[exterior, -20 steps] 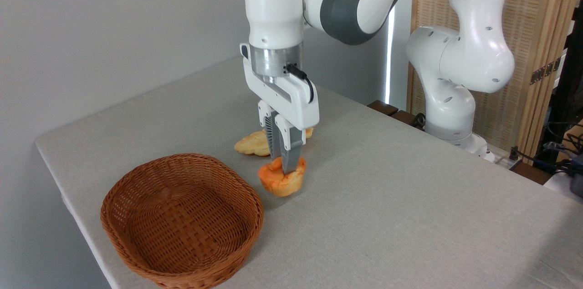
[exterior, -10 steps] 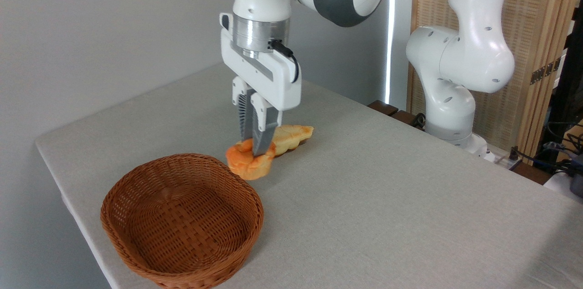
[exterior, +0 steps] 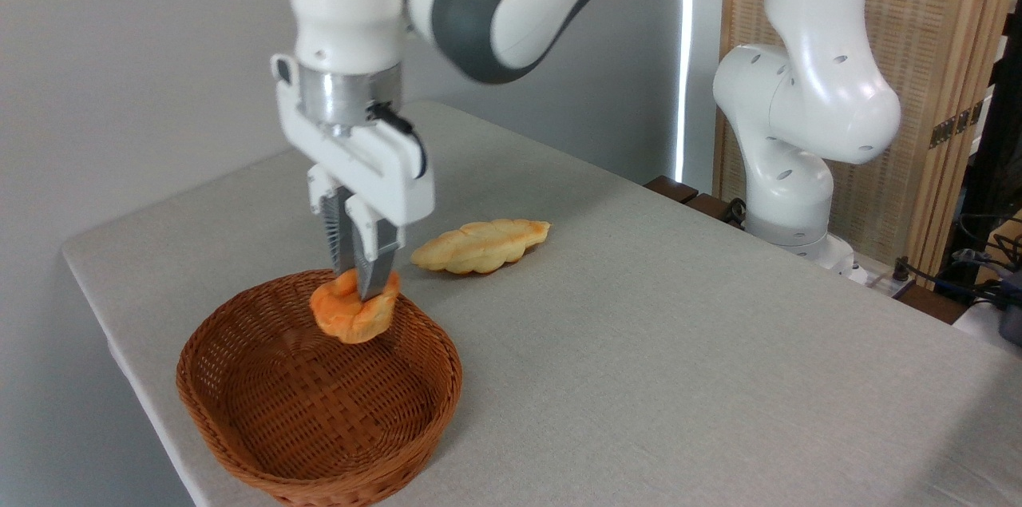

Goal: Put bread into the basket
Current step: 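Lift the orange bun and carry it over the wicker basket, then lower the orange bun into the basket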

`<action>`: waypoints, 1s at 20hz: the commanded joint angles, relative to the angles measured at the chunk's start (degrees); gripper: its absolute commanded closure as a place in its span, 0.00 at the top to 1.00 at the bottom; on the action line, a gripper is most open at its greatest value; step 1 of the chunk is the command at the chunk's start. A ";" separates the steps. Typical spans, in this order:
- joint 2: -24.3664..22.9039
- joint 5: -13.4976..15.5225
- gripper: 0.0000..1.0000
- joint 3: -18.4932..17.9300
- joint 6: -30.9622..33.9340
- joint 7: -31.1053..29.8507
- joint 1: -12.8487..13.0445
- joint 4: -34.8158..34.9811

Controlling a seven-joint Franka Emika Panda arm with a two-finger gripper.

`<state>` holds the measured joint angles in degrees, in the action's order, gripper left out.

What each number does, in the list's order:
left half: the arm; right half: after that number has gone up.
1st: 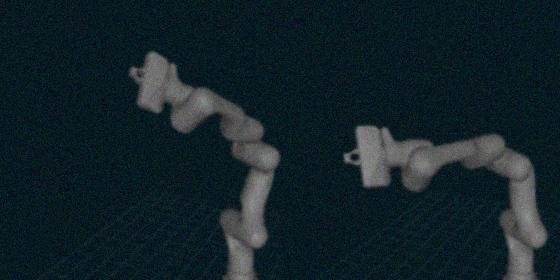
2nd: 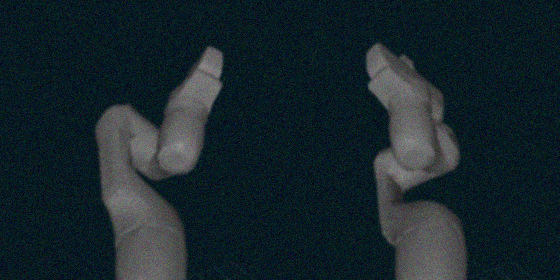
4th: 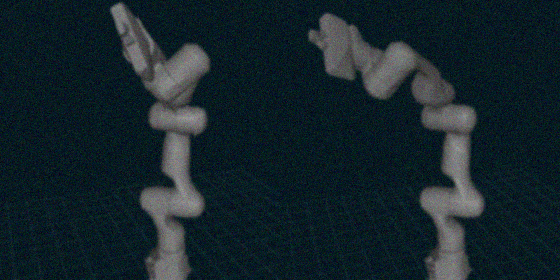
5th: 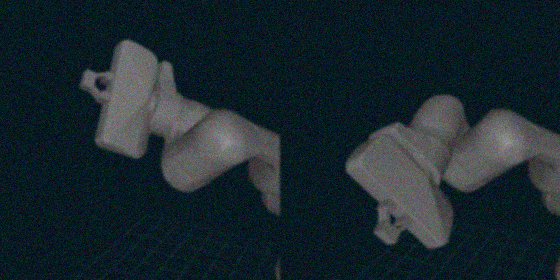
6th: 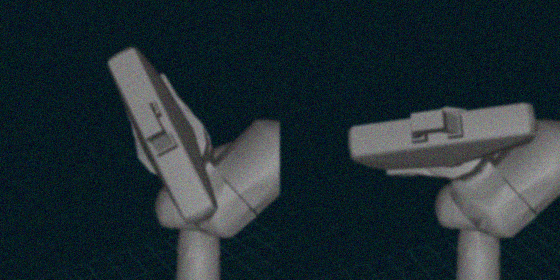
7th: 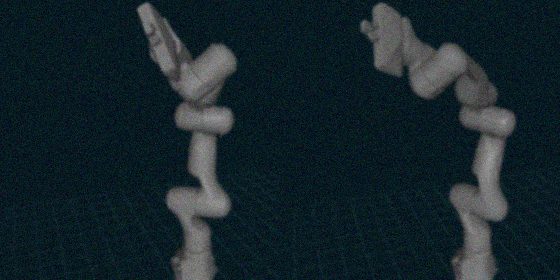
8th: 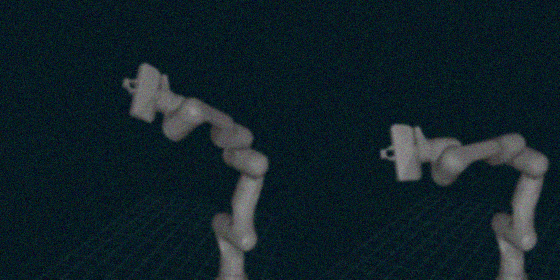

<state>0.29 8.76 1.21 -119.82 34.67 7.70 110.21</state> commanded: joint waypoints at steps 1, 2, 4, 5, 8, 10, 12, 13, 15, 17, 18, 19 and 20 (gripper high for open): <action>8.57 -0.15 0.45 2.47 1.61 -7.50 0.56 -9.47; 9.98 -0.50 0.45 2.65 1.61 -8.47 0.56 -10.71; 11.48 -0.50 0.46 3.18 1.26 -9.27 0.56 -11.68; 11.92 -0.50 0.51 3.27 1.08 -9.45 0.56 -12.12; 12.72 -0.59 0.69 3.62 1.08 -9.54 0.56 -12.56; 12.72 -0.59 0.77 3.62 1.08 -9.54 0.56 -12.56; 12.72 -0.59 0.80 3.62 1.08 -9.54 0.56 -12.56; 12.72 -0.59 0.82 3.62 1.08 -9.54 0.56 -12.56; 12.72 -0.59 0.85 3.62 1.08 -9.54 0.56 -12.65; 12.72 -0.59 0.91 3.53 1.08 -9.54 0.48 -12.65; 12.72 -0.59 0.96 3.53 1.08 -9.54 0.48 -12.65; 12.72 -0.50 0.99 3.45 1.08 -9.54 0.48 -12.65; 12.63 -0.50 1.00 3.36 1.08 -9.54 0.48 -12.74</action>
<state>13.02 8.68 4.70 -119.84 26.33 8.29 98.45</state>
